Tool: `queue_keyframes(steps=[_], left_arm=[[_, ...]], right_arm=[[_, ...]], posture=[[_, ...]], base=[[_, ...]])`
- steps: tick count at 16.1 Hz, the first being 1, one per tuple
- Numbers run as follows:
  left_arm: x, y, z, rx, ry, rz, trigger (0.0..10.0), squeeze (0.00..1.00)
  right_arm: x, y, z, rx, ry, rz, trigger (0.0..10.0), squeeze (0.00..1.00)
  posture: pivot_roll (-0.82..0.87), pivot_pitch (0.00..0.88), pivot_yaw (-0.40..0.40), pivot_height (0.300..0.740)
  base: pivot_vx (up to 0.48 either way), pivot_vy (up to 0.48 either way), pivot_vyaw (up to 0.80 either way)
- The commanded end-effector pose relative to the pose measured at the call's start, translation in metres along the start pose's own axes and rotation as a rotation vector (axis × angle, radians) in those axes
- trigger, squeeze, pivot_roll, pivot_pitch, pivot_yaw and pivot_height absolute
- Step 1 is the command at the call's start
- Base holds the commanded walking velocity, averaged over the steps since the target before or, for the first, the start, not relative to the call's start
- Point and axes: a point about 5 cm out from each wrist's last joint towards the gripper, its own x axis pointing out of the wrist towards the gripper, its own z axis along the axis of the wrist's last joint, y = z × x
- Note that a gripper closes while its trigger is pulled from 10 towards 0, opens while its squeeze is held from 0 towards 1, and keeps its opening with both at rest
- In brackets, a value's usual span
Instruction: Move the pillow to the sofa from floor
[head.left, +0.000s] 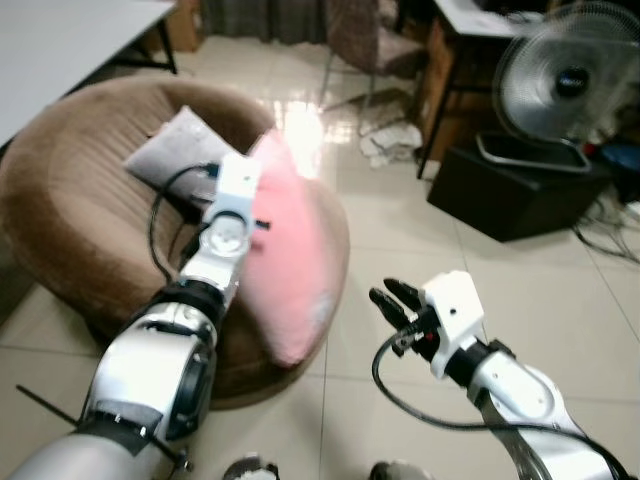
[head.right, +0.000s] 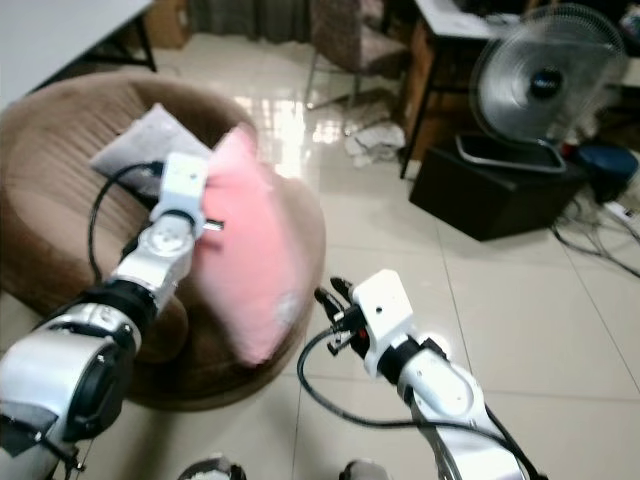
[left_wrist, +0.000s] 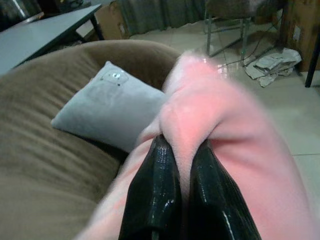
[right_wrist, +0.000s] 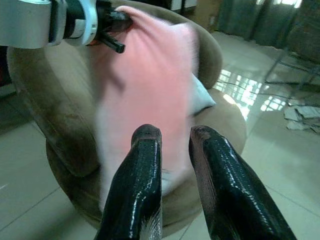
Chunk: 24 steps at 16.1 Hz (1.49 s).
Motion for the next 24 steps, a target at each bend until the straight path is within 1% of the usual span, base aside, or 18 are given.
queue_keyframes(steps=[1, 2, 3, 4, 6, 7, 8, 9, 10, 11, 12, 13, 14, 17, 19, 22, 24], left_arm=[[0.005, 0.0, 0.037, -0.077, -0.147, -0.011, 10.0, 0.0], [0.004, -0.006, 0.039, -0.119, -0.156, -0.059, 10.0, 0.0], [0.001, -0.013, 0.041, -0.141, -0.199, -0.092, 10.0, 0.0], [-0.004, -0.02, 0.042, -0.163, -0.26, -0.133, 10.0, 0.0], [-0.008, -0.025, 0.042, -0.178, -0.304, -0.161, 10.0, 0.0], [-0.014, -0.026, 0.045, -0.204, -0.368, -0.171, 10.0, 0.0], [-0.016, -0.026, 0.046, -0.213, -0.391, -0.175, 10.0, 0.0], [-0.024, -0.024, 0.051, -0.237, -0.448, -0.201, 10.0, 0.0], [-0.034, -0.023, 0.056, -0.238, -0.496, -0.223, 10.0, 0.0], [-0.04, -0.023, 0.057, -0.218, -0.514, -0.235, 10.0, 0.0], [-0.049, -0.024, 0.058, -0.204, -0.545, -0.246, 10.0, 0.0], [-0.051, -0.024, 0.058, -0.209, -0.548, -0.247, 10.0, 0.0], [-0.059, -0.027, 0.058, -0.218, -0.535, -0.265, 10.0, 0.0], [-0.065, -0.031, 0.06, -0.231, -0.519, -0.291, 10.0, 0.0], [-0.066, -0.032, 0.061, -0.231, -0.499, -0.291, 10.0, 0.0], [-0.064, -0.028, 0.062, -0.224, -0.476, -0.272, 10.0, 0.0], [-0.063, -0.024, 0.063, -0.213, -0.466, -0.254, 10.0, 0.0]], right_arm=[[-0.002, -0.005, 0.002, -0.01, 0.003, -0.056, 10.0, 0.0], [-0.002, -0.01, 0.001, -0.024, -0.001, -0.126, 10.0, 0.0], [0.0, -0.018, -0.001, -0.005, -0.004, -0.212, 10.0, 0.0], [0.003, -0.023, 0.001, 0.003, -0.028, -0.257, 10.0, 0.0], [0.008, -0.026, 0.006, 0.005, -0.052, -0.275, 10.0, 0.0], [0.012, -0.028, 0.011, 0.0, -0.074, -0.293, 10.0, 0.0], [0.012, -0.028, 0.014, 0.004, -0.088, -0.298, 10.0, 0.0], [0.014, -0.029, 0.017, 0.008, -0.107, -0.317, 10.0, 0.0], [0.015, -0.03, 0.019, 0.008, -0.119, -0.338, 10.0, 0.0], [0.015, -0.031, 0.02, 0.012, -0.125, -0.351, 10.0, 0.0], [0.015, -0.034, 0.021, 0.023, -0.134, -0.372, 10.0, 0.0], [0.016, -0.035, 0.021, 0.026, -0.135, -0.377, 10.0, 0.0], [0.017, -0.037, 0.023, 0.023, -0.143, -0.385, 10.0, 0.0], [0.019, -0.037, 0.023, 0.016, -0.141, -0.384, 10.0, 0.0], [0.02, -0.039, 0.022, 0.018, -0.142, -0.388, 10.0, 0.0], [0.02, -0.038, 0.021, -0.001, -0.133, -0.375, 10.0, 0.0], [0.021, -0.036, 0.021, -0.003, -0.13, -0.354, 10.0, 0.0]], posture=[[-0.13, 0.119, 0.025, 0.74], [-0.13, 0.11, 0.021, 0.74], [-0.12, 0.1, 0.018, 0.74], [-0.11, 0.088, 0.014, 0.74], [-0.11, 0.079, 0.008, 0.74], [-0.1, 0.06, 0.003, 0.74], [-0.1, 0.06, 0.003, 0.74], [-0.09, 0.051, 0.0, 0.74], [-0.08, 0.047, 0.001, 0.74], [-0.08, 0.044, 0.001, 0.74], [-0.08, 0.036, 0.001, 0.74], [-0.08, 0.036, 0.001, 0.74], [-0.07, 0.031, 0.002, 0.74], [-0.07, 0.028, 0.009, 0.74], [-0.07, 0.032, 0.015, 0.74], [-0.07, 0.032, 0.02, 0.74], [-0.07, 0.034, 0.019, 0.74]], base=[[0.0, 0.0, 0.0], [0.0, 0.0, 0.0], [0.0, 0.0, 0.0], [0.0, 0.0, 0.0], [0.0, 0.0, 0.0], [0.0, 0.0, 0.0], [0.0, 0.0, 0.0], [0.0, 0.0, 0.0], [0.0, 0.0, 0.0], [0.0, 0.0, 0.0], [0.0, 0.0, 0.0], [0.0, 0.0, 0.0], [0.27, 0.0, 0.0], [0.354, 0.0, 0.0], [0.409, 0.0, 0.0], [0.41, 0.0, 0.0], [0.407, 0.0, 0.8]])
